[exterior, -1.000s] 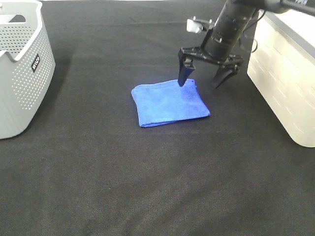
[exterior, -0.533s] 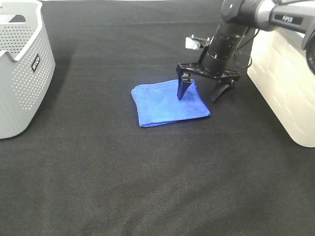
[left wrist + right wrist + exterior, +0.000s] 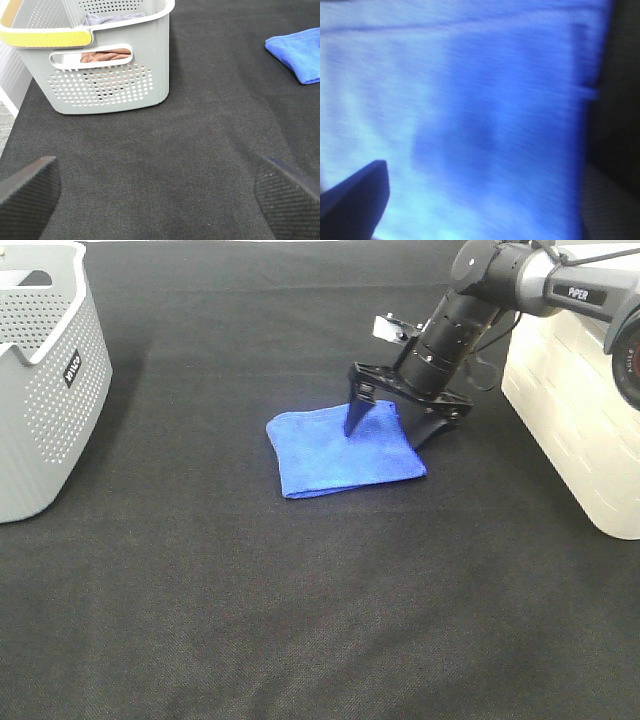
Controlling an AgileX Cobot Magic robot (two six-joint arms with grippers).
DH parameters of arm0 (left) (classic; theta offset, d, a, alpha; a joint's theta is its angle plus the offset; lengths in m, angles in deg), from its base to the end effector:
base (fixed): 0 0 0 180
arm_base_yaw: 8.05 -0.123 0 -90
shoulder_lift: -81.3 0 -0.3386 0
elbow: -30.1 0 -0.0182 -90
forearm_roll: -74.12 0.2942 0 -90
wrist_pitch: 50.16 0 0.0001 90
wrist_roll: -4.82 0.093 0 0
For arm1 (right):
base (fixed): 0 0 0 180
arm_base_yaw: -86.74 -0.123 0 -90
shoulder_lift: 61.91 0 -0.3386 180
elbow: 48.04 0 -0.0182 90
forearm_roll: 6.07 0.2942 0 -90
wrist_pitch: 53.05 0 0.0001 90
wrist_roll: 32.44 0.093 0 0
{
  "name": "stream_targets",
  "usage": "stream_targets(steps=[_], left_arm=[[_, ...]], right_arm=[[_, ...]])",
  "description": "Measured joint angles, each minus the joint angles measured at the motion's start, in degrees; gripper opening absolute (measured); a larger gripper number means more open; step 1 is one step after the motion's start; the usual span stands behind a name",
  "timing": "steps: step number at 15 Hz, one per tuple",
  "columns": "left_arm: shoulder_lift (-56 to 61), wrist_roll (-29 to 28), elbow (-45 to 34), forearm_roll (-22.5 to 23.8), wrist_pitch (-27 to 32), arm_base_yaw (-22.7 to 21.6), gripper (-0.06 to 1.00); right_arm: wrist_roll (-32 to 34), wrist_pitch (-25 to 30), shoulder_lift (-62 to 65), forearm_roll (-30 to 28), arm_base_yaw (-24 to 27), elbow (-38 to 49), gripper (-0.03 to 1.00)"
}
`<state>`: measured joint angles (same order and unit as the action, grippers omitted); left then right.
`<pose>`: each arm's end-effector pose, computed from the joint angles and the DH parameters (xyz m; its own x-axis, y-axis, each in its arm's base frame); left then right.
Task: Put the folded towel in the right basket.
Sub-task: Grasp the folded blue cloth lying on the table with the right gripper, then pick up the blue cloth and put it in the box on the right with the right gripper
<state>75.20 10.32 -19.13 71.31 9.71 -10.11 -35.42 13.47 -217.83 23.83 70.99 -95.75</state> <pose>-0.0209 -0.0047 0.3017 -0.4238 0.0560 -0.9040 0.0327 0.9984 0.0465 0.5720 0.2055 0.1047 -0.9906 -0.1201 -0.0660 -0.1371 0.8716 0.4707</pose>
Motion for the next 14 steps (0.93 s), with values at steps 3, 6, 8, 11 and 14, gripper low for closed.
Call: stream_targets(steps=[3, 6, 8, 11, 14], left_arm=[[0.0, 0.0, 0.0, 0.06, 0.0, 0.0, 0.98], [0.0, 0.0, 0.0, 0.11, 0.0, 0.0, 0.98], [0.0, 0.0, 0.0, 0.11, 0.0, 0.0, 0.98], [0.0, 0.0, 0.0, 0.11, 0.0, 0.0, 0.98], [0.0, 0.0, 0.0, 0.17, 0.0, 0.0, 0.98]], right_arm=[[-0.52, -3.95, -1.38, 5.73, -4.07, -0.46, 0.79], [-0.69, -5.56, -2.01, 6.47, -5.56, -0.46, 0.56], [-0.74, -5.16, -2.58, 6.65, -5.67, -0.57, 0.24], [-1.15, 0.57, -4.35, 4.53, -5.73, -7.45, 0.22], [1.89, 2.69, -2.01, 5.1, -6.25, -16.79, 0.22]])
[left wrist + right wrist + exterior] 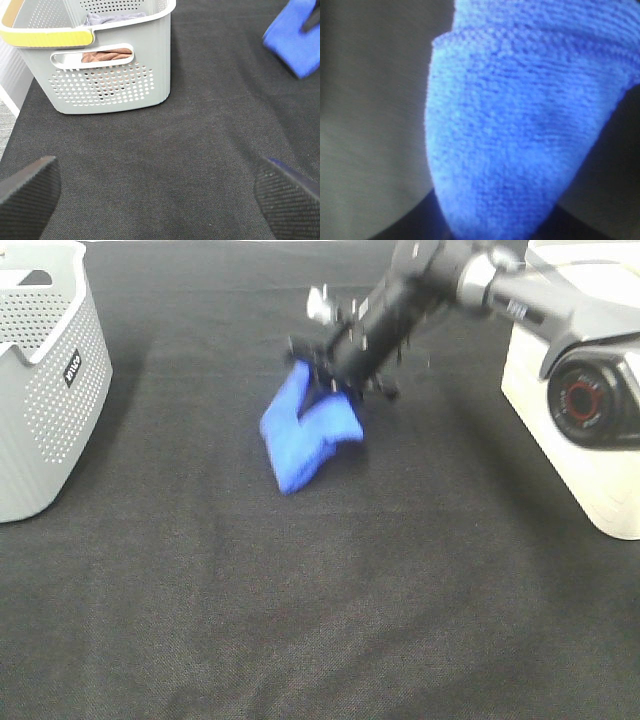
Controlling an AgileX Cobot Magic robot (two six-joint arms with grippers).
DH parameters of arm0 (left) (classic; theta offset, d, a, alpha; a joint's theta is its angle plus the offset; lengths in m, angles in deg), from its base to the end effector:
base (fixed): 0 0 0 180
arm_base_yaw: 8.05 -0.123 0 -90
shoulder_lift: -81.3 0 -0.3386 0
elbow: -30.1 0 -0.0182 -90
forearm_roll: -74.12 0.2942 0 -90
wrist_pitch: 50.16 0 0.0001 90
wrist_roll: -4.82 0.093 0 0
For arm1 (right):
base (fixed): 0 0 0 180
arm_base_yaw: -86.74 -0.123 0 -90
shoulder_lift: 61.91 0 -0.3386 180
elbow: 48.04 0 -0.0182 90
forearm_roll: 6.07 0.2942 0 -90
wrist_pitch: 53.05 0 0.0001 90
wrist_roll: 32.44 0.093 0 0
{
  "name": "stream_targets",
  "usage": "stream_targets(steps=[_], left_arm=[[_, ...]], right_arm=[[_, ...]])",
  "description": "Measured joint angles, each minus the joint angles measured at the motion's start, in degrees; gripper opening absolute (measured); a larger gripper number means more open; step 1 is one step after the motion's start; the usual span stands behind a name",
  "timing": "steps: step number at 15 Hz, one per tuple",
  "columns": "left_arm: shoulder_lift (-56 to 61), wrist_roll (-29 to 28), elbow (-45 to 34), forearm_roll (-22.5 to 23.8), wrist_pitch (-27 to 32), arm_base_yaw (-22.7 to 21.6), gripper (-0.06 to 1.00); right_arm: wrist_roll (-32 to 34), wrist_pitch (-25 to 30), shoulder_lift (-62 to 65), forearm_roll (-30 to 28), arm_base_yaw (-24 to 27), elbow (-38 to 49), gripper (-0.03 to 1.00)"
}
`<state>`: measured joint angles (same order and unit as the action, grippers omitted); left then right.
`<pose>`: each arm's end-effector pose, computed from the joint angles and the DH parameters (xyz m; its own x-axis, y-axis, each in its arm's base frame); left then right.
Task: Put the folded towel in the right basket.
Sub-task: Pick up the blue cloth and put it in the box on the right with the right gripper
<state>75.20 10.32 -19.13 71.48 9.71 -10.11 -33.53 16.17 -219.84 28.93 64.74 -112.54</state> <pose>-0.0209 -0.0045 0.3017 -0.4240 0.0575 -0.9039 0.0311 0.9983 0.0490 0.5720 0.2849 0.1777 -0.9523 -0.1821 -0.2450 -0.2932 0.7690 0.5680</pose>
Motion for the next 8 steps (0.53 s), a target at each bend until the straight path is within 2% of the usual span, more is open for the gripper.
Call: stream_targets(steps=[2, 4, 6, 7, 8], left_arm=[[0.0, 0.0, 0.0, 0.0, 0.0, 0.0, 0.98], [0.0, 0.0, 0.0, 0.06, 0.0, 0.0, 0.98], [0.0, 0.0, 0.0, 0.29, 0.0, 0.0, 0.98], [0.0, 0.0, 0.0, 0.4, 0.0, 0.0, 0.98], [0.0, 0.0, 0.0, 0.52, 0.0, 0.0, 0.98]], right_arm=[[0.17, 0.06, 2.12, 0.11, -0.06, -0.52, 0.22], [0.17, 0.23, 9.22, -3.95, -0.11, -0.8, 0.22], [0.17, 0.34, 17.02, -14.15, 0.06, -0.69, 0.22], [0.11, 0.4, 23.89, -21.77, 1.03, 1.26, 0.22], [0.11, 0.34, 28.48, -25.55, 2.46, 3.67, 0.22]])
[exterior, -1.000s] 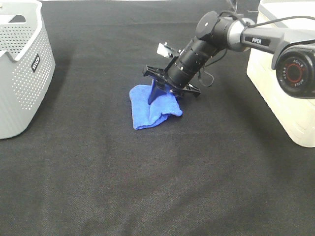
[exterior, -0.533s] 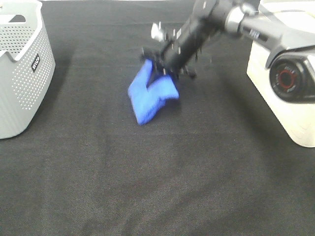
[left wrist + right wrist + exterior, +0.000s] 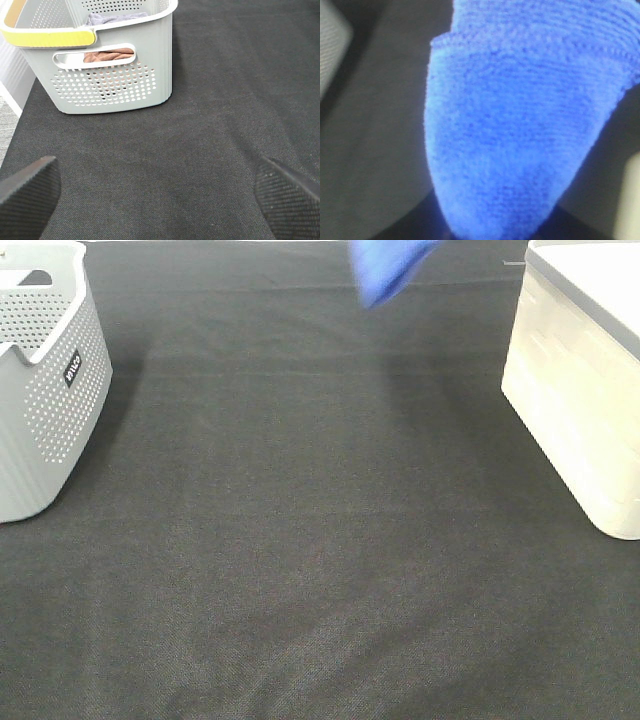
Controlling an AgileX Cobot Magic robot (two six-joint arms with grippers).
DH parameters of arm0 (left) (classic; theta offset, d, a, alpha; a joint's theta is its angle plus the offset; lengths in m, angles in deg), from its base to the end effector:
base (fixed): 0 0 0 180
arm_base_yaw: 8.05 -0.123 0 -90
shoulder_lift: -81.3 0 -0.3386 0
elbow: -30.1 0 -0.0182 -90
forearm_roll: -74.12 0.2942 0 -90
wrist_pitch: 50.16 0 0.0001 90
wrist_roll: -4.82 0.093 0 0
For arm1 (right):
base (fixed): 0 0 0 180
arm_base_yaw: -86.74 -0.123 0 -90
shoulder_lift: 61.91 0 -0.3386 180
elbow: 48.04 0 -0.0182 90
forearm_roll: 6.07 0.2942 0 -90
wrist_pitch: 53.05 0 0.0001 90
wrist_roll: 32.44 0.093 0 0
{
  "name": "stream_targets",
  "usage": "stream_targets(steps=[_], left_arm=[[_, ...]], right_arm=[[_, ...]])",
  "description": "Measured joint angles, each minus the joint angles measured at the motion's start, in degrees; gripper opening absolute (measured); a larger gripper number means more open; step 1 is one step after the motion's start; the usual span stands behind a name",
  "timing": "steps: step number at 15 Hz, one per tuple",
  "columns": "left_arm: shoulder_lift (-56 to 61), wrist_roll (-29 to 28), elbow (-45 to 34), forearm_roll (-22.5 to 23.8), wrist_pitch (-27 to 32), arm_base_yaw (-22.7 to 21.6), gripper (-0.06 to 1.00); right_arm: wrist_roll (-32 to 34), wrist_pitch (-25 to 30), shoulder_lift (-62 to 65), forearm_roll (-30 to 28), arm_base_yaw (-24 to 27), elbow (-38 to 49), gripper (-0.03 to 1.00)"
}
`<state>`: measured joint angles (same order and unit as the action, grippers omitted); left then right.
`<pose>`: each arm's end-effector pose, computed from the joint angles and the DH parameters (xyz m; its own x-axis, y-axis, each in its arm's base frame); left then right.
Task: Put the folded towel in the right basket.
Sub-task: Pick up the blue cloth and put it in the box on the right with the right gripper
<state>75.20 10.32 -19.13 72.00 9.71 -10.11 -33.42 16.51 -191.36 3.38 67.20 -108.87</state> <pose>-0.0209 -0.0037 0.3017 -0.4245 0.0621 -0.9033 0.0259 0.9981 0.0564 0.5079 0.1954 0.4404 -0.7164 -0.2113 -0.6649 -0.3986 0.9061 0.1415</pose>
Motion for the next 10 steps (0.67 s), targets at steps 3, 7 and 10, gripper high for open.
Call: stream_targets(steps=[3, 7, 10], left_arm=[[0.0, 0.0, 0.0, 0.0, 0.0, 0.0, 0.98], [0.0, 0.0, 0.0, 0.17, 0.0, 0.0, 0.98], [0.0, 0.0, 0.0, 0.29, 0.0, 0.0, 0.98]], right_arm=[[0.11, 0.06, 13.12, -4.07, 13.35, 12.66, 0.22], [0.46, 0.52, 13.69, -3.72, 26.18, 20.0, 0.22], [-1.49, 0.57, 10.43, -0.86, 30.71, 20.28, 0.36]])
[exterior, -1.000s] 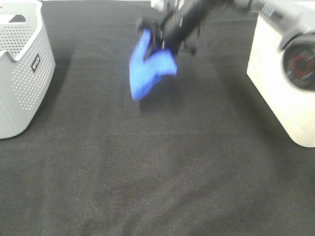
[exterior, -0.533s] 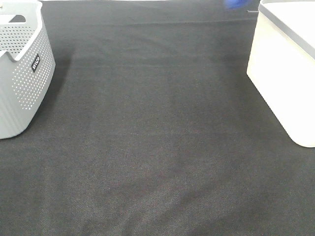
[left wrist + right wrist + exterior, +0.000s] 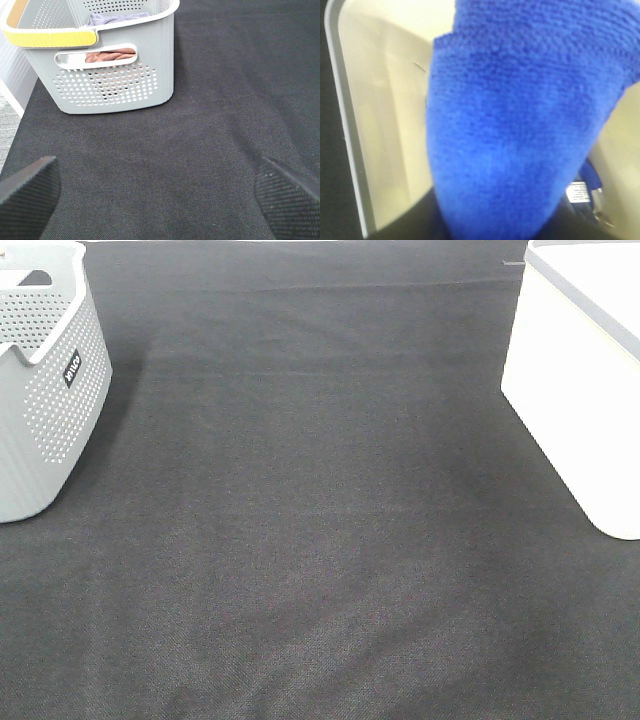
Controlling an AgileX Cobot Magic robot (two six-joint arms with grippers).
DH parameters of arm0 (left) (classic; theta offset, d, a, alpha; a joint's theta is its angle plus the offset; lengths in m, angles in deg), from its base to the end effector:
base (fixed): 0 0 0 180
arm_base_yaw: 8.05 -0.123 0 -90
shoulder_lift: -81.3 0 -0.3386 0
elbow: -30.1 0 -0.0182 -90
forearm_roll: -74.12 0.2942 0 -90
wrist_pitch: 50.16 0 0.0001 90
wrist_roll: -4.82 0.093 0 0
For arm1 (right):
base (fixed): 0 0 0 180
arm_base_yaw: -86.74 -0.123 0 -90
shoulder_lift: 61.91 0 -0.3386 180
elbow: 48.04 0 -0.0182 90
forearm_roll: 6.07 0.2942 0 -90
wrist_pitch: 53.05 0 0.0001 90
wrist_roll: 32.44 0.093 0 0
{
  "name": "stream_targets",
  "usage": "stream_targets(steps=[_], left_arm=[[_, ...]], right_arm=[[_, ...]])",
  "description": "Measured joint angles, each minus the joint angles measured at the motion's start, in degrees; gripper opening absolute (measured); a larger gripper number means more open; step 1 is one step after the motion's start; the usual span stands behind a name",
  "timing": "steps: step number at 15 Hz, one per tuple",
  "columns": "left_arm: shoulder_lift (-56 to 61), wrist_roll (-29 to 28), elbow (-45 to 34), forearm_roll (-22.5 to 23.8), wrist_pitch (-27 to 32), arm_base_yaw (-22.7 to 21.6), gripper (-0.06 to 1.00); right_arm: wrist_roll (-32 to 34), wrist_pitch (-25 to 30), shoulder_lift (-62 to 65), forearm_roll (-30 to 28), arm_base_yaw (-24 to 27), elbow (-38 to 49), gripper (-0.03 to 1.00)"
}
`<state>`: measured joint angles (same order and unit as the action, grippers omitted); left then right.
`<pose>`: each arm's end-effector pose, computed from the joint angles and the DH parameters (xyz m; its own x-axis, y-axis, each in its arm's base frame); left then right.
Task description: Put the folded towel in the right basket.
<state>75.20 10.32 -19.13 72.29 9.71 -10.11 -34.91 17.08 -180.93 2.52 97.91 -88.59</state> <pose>-0.0209 -0.0033 0.3017 -0.4248 0.0646 -0.9030 0.0230 0.9979 0.0606 0.4902 -0.0835 0.4173 -0.8345 0.1730 -0.5231 0.1264 0.9842 0.1239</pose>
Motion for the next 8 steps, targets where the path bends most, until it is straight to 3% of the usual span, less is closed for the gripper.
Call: stream_targets(steps=[2, 3, 6, 8], left_arm=[[0.0, 0.0, 0.0, 0.06, 0.0, 0.0, 0.98], [0.0, 0.0, 0.0, 0.06, 0.0, 0.0, 0.98], [0.0, 0.0, 0.0, 0.06, 0.0, 0.0, 0.98], [0.0, 0.0, 0.0, 0.06, 0.0, 0.0, 0.98]], right_arm=[[-1.09, -0.06, -2.41, 0.4, -0.86, 0.0, 0.81], [-1.72, -0.06, -3.04, 0.46, -1.55, 0.0, 0.9], [-1.83, -0.06, -2.98, 0.29, -5.33, -0.06, 0.96], [-0.23, -0.11, -1.43, -2.35, -11.4, -0.29, 0.97]])
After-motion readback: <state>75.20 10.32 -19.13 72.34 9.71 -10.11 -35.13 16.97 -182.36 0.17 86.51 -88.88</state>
